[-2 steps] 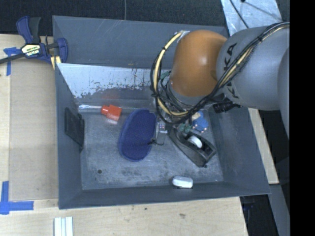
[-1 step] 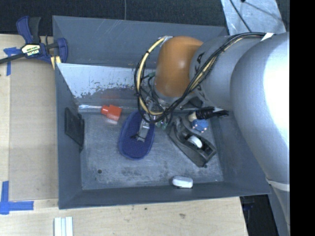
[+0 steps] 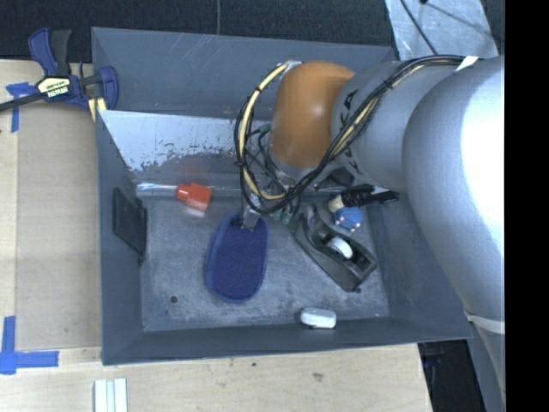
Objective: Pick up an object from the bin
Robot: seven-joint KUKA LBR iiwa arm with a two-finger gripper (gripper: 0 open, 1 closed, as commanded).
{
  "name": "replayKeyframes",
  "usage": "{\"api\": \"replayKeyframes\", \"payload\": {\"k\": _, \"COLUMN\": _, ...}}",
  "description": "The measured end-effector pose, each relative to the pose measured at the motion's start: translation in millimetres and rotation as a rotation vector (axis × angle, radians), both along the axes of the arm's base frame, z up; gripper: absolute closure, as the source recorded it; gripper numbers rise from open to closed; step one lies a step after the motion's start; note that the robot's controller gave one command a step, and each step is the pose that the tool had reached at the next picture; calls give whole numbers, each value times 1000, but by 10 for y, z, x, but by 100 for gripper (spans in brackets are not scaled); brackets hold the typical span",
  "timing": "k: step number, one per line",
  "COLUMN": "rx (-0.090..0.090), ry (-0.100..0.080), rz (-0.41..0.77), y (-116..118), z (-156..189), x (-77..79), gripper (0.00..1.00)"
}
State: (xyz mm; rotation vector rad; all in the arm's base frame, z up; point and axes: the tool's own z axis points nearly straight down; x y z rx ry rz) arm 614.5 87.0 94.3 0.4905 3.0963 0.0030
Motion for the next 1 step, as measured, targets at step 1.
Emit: {"api": "replayKeyframes", "payload": {"k": 1, "rx": 0, "ry": 2, "rz": 0, "y": -1, "z": -8, "x": -6, "gripper": 0}}
